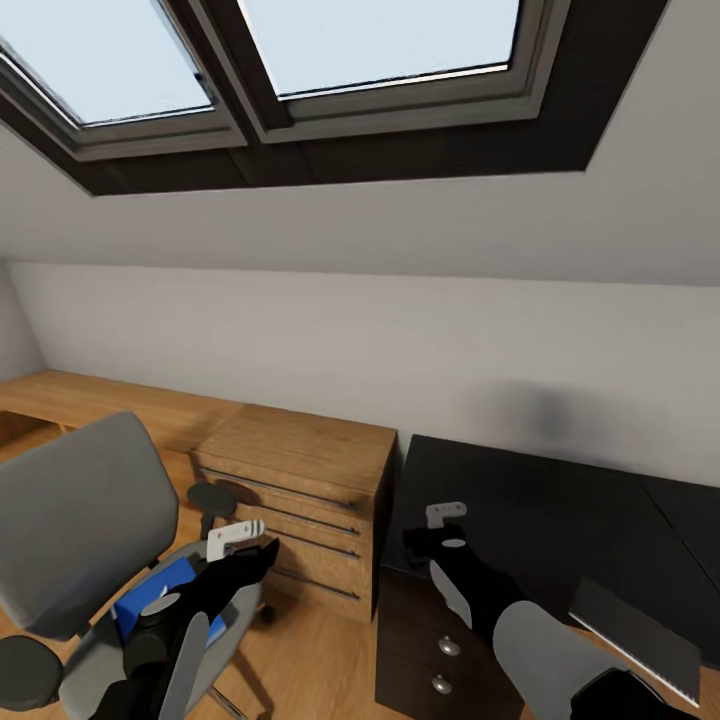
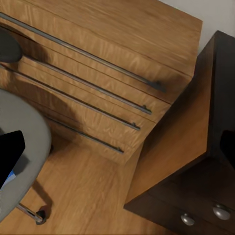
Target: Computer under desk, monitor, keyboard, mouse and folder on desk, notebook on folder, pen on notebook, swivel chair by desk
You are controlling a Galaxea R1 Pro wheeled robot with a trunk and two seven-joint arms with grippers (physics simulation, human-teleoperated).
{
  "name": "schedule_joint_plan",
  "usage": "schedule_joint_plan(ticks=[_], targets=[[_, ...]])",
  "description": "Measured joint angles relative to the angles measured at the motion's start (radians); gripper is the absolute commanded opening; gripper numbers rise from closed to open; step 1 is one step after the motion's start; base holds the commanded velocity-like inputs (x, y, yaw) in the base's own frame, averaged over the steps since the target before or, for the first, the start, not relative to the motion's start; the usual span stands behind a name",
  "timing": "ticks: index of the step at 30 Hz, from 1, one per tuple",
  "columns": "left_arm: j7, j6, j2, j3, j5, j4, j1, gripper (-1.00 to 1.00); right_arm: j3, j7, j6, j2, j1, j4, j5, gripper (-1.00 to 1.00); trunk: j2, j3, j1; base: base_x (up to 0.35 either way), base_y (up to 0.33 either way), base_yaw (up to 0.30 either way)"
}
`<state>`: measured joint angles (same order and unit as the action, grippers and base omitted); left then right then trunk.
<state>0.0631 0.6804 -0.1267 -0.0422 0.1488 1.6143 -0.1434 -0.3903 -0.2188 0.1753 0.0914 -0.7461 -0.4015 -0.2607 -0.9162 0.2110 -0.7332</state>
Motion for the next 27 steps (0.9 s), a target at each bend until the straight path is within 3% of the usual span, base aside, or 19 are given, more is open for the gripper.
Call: schedule_joint_plan(ticks=[8, 17, 27], targets=[[0.003, 0.0, 0.001, -0.001, -0.002, -0.008, 0.0, 1.0, 0.001, -0.001, -0.001, 0.0, 0.0, -0.001, 0.0, 1.0, -0.007, 0.003, -0.004, 0.005, 0.0, 0.0], [0.004, -0.001, 0.004, -0.003, -0.003, -0.032, 0.0, 1.0, 0.002, -0.002, 0.001, 0.0, 0.0, 0.0, 0.0, 1.0, -0.007, 0.003, -0.003, 0.274, 0.0, 0.0], [0.004, -0.003, 0.004, -0.002, -0.001, -0.028, 0.0, 1.0, 0.002, -0.002, 0.0, -0.001, 0.0, -0.006, 0.0, 1.0, -0.021, 0.009, -0.012, 0.036, 0.0, 0.0]])
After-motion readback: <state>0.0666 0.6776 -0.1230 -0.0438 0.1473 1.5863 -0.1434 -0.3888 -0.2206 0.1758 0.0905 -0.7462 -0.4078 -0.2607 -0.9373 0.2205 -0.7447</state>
